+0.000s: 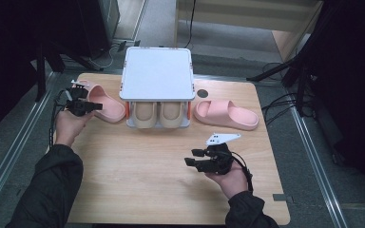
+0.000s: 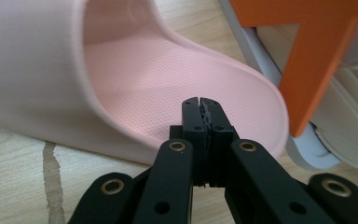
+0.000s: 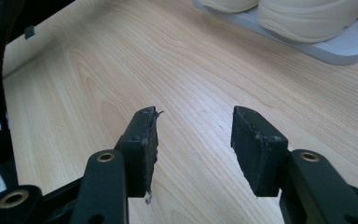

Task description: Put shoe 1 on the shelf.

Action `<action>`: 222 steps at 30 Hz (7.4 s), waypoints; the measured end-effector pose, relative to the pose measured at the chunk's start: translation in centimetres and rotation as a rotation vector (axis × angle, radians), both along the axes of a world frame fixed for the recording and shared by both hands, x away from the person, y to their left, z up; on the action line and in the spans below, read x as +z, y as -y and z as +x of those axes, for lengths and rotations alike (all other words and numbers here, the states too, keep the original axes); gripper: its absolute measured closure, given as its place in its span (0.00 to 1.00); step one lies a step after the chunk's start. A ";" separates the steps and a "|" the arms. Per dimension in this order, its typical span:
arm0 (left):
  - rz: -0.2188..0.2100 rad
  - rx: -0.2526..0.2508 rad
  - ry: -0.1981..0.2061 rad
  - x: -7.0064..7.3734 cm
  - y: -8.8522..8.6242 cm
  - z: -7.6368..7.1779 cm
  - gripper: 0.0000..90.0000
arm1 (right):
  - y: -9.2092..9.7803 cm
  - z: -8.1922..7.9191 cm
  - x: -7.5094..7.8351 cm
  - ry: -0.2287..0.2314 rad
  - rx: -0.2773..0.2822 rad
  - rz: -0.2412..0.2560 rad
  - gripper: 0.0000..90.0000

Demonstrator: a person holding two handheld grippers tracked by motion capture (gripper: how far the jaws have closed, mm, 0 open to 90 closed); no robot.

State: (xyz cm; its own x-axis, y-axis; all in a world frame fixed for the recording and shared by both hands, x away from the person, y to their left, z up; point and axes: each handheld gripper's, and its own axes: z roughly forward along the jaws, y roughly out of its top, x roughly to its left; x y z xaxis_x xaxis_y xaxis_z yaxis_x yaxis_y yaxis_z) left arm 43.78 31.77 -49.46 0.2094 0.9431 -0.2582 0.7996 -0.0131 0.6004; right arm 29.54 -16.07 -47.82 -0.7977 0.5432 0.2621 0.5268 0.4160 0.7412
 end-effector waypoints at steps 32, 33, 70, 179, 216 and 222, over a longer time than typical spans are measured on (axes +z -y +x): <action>-0.011 0.016 -0.054 -0.6 -3.8 -2.2 0.94 | -0.7 0.6 -0.4 -0.017 0.026 -0.005 0.57; -0.009 0.009 -0.055 -0.4 -3.7 -2.3 0.92 | -0.7 0.7 -0.4 -0.016 0.029 -0.004 0.57; -0.026 0.218 -0.012 -1.5 -6.1 0.2 0.56 | 0.4 0.2 -0.9 -0.022 -0.024 -0.033 0.56; -0.003 -0.440 -0.022 2.1 12.1 -15.8 0.83 | -6.1 0.8 -2.6 0.006 0.052 -0.034 0.98; -0.016 -0.410 -0.097 0.1 10.7 -16.3 0.90 | -9.5 2.4 -3.3 -0.001 0.089 -0.063 0.98; -0.025 -0.395 -0.054 0.6 10.1 -16.1 0.83 | -9.2 2.4 -3.3 0.005 0.086 -0.069 0.90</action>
